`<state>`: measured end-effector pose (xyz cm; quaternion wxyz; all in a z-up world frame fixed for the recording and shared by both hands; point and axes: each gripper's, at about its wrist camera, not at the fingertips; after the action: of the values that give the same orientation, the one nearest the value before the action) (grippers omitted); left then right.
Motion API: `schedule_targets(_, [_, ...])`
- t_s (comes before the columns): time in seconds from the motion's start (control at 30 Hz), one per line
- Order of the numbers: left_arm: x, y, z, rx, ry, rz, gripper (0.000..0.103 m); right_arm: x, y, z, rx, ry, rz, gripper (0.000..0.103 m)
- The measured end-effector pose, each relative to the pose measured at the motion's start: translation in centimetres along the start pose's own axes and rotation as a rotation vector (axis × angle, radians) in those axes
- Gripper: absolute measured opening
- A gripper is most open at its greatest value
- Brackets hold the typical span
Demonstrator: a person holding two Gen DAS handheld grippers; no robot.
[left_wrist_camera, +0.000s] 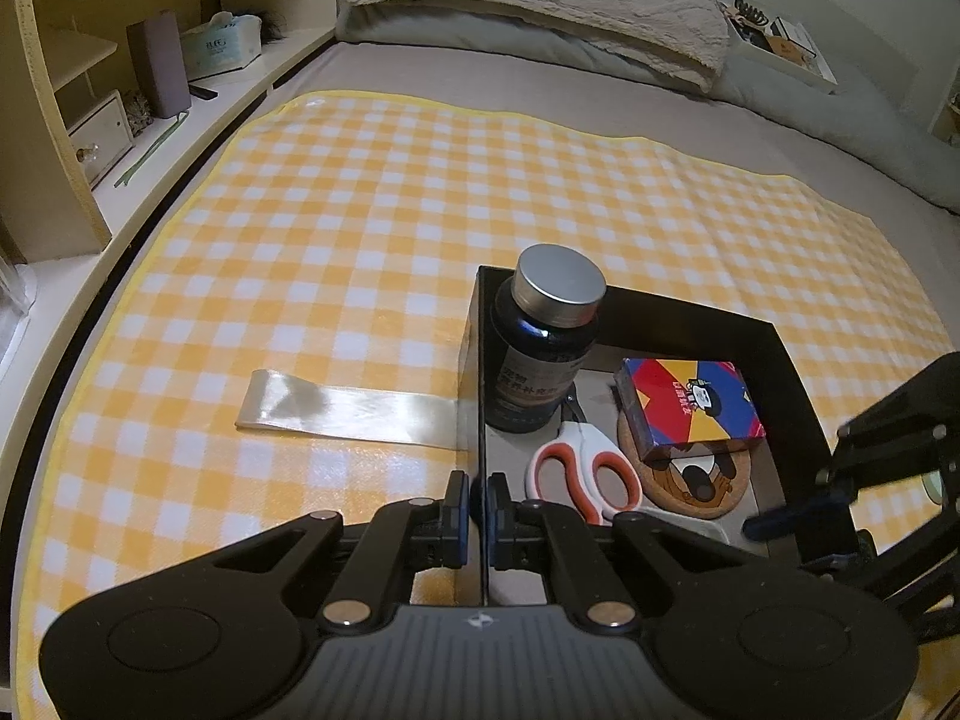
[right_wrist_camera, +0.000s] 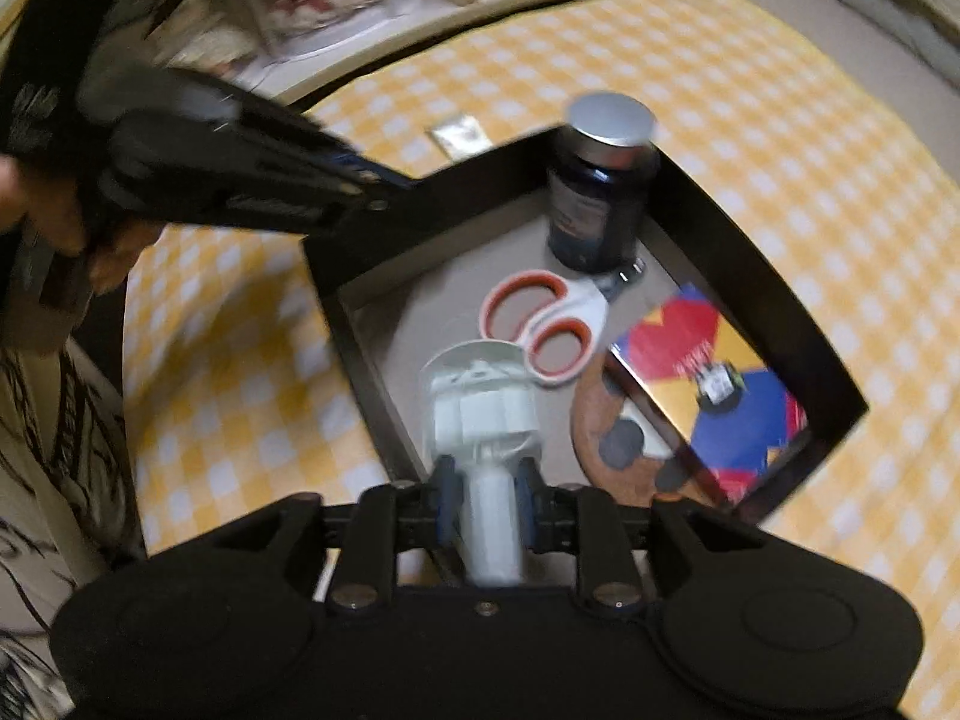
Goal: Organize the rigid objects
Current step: 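Carry the grey holder into the black box and release it, then move the right tool to the mint-green tape measure and grasp it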
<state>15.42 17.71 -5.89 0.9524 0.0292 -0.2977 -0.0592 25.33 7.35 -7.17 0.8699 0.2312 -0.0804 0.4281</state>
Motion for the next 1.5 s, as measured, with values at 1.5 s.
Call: schedule_targets(1.5, [0.1, -0.1, 0.3, -0.002, 0.001, 0.0, 0.006, -0.6, -0.5, 4.8, -0.113, -0.192, -0.169, 0.028])
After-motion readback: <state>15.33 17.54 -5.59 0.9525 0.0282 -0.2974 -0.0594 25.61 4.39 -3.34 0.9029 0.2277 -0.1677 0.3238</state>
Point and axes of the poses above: each gripper's, at about its wrist camera, not at the fingertips, and z roughly against the way its jaws point, y to its left, x to its top, and after that the axes turned 15 degrees about -z, right-handed
